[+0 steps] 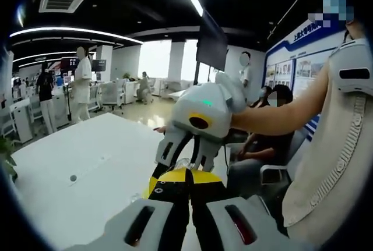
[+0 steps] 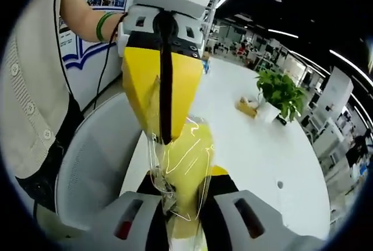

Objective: Compare the silicone blocks by pressing each to a similar depth, holding the contact briefly, and releasing to observe deformation and rebound differences across the visible hardness samples.

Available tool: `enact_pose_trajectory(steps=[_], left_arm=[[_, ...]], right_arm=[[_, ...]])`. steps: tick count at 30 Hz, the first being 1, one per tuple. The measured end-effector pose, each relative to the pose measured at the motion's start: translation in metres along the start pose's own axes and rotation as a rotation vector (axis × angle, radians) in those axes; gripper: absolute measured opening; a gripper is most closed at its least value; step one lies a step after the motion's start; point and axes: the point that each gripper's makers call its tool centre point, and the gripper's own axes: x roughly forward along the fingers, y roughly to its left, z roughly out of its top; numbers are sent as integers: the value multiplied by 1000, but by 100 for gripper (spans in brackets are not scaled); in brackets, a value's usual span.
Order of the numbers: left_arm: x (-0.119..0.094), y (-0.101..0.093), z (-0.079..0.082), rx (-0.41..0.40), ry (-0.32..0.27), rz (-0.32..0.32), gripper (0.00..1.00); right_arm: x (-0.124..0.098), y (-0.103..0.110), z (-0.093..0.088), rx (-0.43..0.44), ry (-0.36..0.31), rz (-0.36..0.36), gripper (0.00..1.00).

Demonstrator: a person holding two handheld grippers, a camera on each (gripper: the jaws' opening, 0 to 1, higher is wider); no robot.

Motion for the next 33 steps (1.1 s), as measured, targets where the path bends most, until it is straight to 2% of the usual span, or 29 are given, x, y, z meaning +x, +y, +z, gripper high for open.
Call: enact_pose_trajectory(steps=[6,10,12,16,33], left_arm=[[0,-1,-1,-23,1,-7,0],[0,-2,-2,-23,2,-10,0],[-1,-2,-2,-29,-2,-12,0],[-1,-3,-3,-36,-2,-18,0],[-1,-4,-2,-33,-7,-25,0]], right_arm=[[1,2,0,-9,-8,5,11],[2,6,-1,18,-15,24,12],[2,12,-2,78,-12,60,13],[2,12,-2,97,-14,72,14],[2,10,-2,92,-13,63,19]])
